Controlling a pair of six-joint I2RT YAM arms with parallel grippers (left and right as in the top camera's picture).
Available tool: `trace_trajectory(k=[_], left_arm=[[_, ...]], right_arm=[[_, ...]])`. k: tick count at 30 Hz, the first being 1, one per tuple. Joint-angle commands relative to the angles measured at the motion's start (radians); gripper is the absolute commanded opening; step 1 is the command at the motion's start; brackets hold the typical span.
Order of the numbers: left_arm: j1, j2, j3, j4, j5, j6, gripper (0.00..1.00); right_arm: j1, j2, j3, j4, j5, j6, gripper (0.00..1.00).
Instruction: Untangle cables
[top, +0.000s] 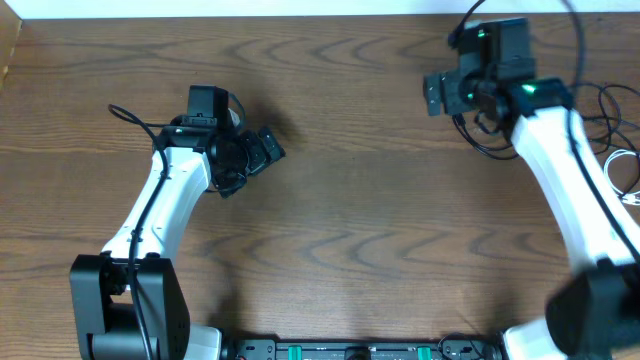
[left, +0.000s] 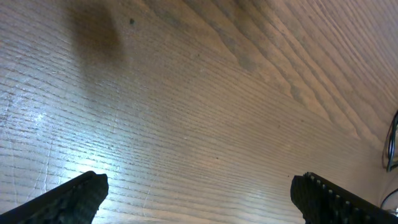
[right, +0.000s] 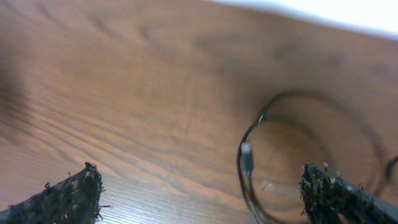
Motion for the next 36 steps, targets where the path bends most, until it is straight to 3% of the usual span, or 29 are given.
trace_trajectory(k=[1,14,22,29,36], left_arm=[[0.003,-0.004,0.021,-0.001,-0.01,0.013,1.0],[0.003,-0.004,0.021,0.0,-0.01,0.013,1.0],[0.003,-0.004,0.021,0.0,-0.01,0.013,1.0],[0.003,-0.004,0.021,0.0,-0.01,0.013,1.0],[0.003,-0.004,0.021,0.0,-0.01,0.013,1.0]], right_arm=[[0.006,-0.14,0.003,0.0,-0.003,0.013,0.99],[0.005,-0.601,0.003,-0.001,-0.003,0.013,0.99],[0.005,-0.746,0.003,-0.016,-0.003,0.013,0.99],[0.005,-0.781,-0.022,-0.232,-0.002,0.013,0.99],[0.003,-0.922,-0.272,-0.036,-0.003,0.013,0.99]])
